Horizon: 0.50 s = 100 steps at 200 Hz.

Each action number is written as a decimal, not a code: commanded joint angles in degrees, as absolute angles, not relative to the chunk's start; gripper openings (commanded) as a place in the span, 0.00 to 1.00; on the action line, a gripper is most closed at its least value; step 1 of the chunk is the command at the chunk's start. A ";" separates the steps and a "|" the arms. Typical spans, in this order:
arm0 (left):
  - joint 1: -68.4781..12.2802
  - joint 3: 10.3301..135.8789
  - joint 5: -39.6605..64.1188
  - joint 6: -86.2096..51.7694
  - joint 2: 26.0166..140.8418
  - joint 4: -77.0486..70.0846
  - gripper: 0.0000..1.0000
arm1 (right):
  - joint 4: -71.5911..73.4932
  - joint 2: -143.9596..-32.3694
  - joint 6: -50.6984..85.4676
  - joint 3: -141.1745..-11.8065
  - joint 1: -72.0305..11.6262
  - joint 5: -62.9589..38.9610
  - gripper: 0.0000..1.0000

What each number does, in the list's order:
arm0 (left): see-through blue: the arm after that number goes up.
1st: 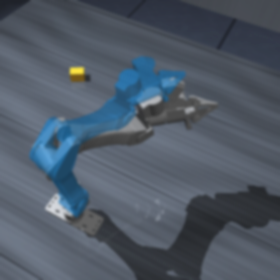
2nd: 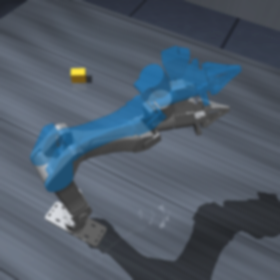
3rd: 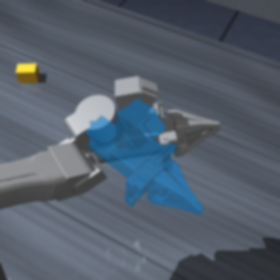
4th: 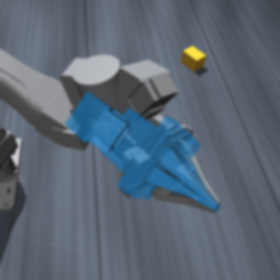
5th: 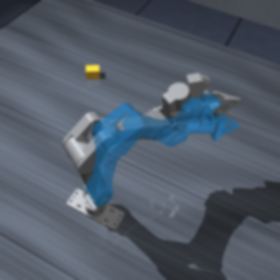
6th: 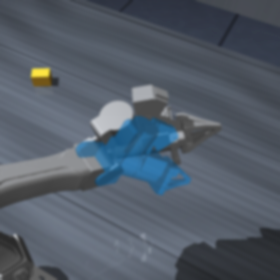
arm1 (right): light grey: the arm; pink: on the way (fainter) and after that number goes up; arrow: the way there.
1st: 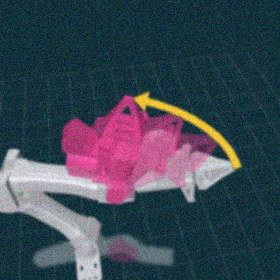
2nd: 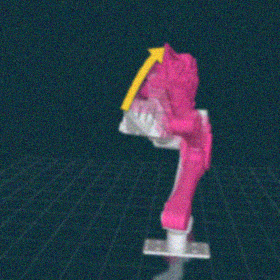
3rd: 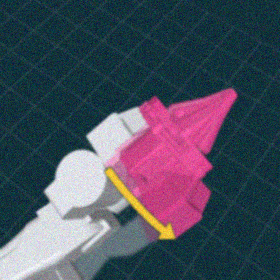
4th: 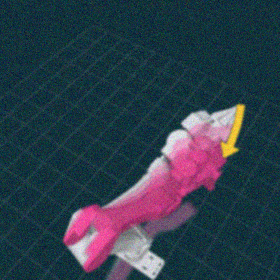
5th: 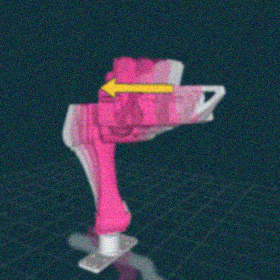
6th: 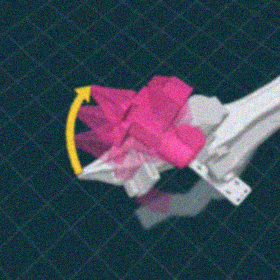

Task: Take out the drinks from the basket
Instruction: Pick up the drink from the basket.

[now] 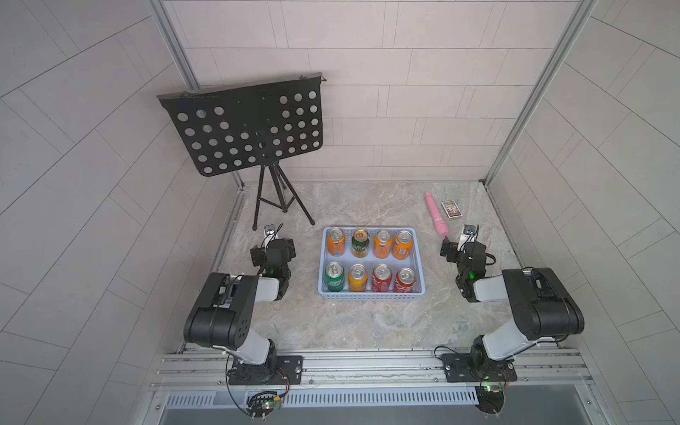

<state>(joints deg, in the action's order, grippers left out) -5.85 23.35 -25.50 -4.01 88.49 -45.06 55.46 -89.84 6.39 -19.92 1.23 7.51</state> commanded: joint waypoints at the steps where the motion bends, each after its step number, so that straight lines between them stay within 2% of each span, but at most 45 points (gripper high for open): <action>1: -5.48 24.57 -24.96 -4.04 87.97 -44.20 1.00 | 55.49 -89.39 6.41 -20.13 1.14 7.30 1.00; 100: -4.56 24.70 -23.03 -4.42 87.71 -43.59 1.00 | 55.33 -89.46 6.31 -20.13 1.14 7.30 1.00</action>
<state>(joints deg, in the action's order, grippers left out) -4.91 23.38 -23.66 -4.05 88.49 -44.49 55.46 -89.84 6.39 -19.92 1.23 7.49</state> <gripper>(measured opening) 0.999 0.997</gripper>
